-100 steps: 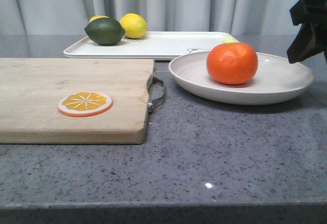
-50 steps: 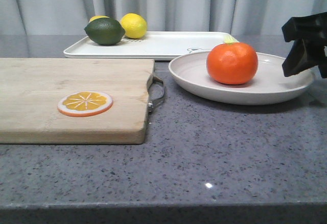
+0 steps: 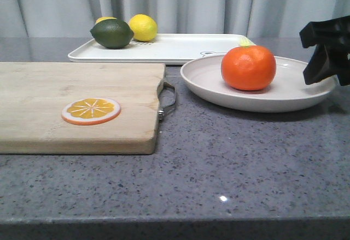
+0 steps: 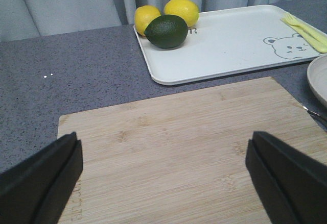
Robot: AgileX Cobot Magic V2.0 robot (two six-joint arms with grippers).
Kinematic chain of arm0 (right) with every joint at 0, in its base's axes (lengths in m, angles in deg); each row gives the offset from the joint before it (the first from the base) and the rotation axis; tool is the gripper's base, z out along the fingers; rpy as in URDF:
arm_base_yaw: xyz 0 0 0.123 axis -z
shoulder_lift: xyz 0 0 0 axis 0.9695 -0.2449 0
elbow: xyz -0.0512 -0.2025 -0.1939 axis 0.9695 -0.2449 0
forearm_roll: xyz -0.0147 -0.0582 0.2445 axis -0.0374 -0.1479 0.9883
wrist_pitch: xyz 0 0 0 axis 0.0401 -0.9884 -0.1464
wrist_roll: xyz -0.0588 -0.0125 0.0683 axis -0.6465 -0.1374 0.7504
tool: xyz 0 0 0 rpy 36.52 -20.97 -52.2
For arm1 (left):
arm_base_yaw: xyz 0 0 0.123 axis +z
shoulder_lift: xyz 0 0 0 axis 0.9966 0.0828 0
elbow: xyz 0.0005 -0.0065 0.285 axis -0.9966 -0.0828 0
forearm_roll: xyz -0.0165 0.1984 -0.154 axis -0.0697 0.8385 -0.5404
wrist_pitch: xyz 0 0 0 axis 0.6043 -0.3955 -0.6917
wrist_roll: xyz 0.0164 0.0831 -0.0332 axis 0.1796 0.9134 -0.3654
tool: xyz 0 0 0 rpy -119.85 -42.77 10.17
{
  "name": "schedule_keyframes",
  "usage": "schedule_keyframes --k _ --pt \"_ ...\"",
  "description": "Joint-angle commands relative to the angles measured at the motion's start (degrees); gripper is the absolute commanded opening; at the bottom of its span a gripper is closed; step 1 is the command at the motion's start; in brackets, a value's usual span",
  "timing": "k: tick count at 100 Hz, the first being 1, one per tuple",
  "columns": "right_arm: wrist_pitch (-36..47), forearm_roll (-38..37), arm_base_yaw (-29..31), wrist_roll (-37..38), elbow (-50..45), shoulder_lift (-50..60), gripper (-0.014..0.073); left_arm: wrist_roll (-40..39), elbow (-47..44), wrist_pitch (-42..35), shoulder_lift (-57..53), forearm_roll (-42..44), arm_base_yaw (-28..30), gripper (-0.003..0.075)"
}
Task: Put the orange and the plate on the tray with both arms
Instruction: 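Move the right gripper to the plate rim nearest it and grip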
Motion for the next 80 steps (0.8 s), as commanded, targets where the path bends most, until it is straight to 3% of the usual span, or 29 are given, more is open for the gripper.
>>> schedule_keyframes --k 1,27,80 --pt "3.58 0.20 0.02 -0.44 1.88 0.73 0.0390 -0.55 1.62 -3.67 0.11 -1.07 0.10 0.0619" --pt "3.13 0.24 0.02 -0.44 1.88 -1.09 0.0370 -0.55 1.62 -2.66 0.11 -1.07 0.10 0.0619" --pt "4.12 4.88 0.02 -0.44 1.88 -0.84 -0.0104 -0.55 1.62 -2.41 0.11 -1.07 0.10 0.0619"
